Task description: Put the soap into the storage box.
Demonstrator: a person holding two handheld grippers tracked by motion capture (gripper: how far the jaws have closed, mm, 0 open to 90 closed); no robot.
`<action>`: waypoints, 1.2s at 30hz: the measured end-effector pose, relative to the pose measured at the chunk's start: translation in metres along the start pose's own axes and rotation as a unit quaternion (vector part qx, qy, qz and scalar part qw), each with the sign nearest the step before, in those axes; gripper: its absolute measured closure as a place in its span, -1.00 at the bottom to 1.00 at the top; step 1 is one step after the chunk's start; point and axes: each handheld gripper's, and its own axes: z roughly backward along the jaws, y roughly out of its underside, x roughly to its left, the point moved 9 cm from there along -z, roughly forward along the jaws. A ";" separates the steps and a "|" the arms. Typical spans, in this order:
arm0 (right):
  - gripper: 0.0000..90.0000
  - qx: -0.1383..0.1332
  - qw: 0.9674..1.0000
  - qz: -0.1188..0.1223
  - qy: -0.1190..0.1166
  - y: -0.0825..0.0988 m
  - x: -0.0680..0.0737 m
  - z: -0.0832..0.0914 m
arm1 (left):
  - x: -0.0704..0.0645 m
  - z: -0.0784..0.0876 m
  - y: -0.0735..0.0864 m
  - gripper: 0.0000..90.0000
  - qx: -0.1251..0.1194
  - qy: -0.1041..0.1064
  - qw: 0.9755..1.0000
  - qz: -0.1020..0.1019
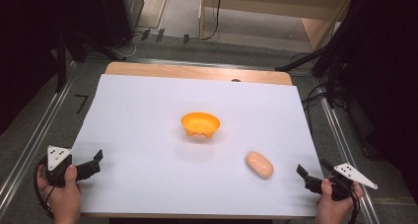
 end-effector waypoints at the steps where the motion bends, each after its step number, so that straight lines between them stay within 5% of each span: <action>1: -1.00 0.002 1.000 0.003 0.000 0.000 0.000 0.000 | 0.000 0.000 0.000 -1.00 0.000 0.000 1.000 -0.001; 12: -0.85 0.045 0.997 0.050 -0.028 0.005 0.013 -0.004 | -0.001 0.000 0.000 -1.00 0.002 0.000 1.000 -0.004; 20: -0.87 0.104 0.990 0.099 -0.017 0.006 0.019 -0.005 | 0.000 0.000 0.000 -1.00 0.001 0.002 1.000 0.001; 23: -0.85 0.124 0.986 0.112 -0.025 0.004 0.027 -0.006 | 0.000 0.000 0.000 -1.00 0.000 0.001 1.000 0.001; 25: -0.83 0.150 0.980 0.129 -0.038 0.004 0.038 -0.007 | 0.000 0.000 0.000 -1.00 0.000 0.002 1.000 -0.001; 26: -0.83 0.150 0.980 0.129 -0.038 0.004 0.038 -0.007 | 0.000 0.000 0.000 -1.00 0.001 0.002 1.000 -0.002; 29: -0.84 0.181 0.970 0.153 -0.047 0.004 0.049 -0.011 | 0.000 -0.001 0.000 -1.00 0.001 0.002 1.000 -0.001; 36: -0.87 0.209 0.961 0.169 -0.066 0.002 0.070 -0.018 | 0.000 -0.001 0.000 -1.00 0.005 0.003 1.000 0.001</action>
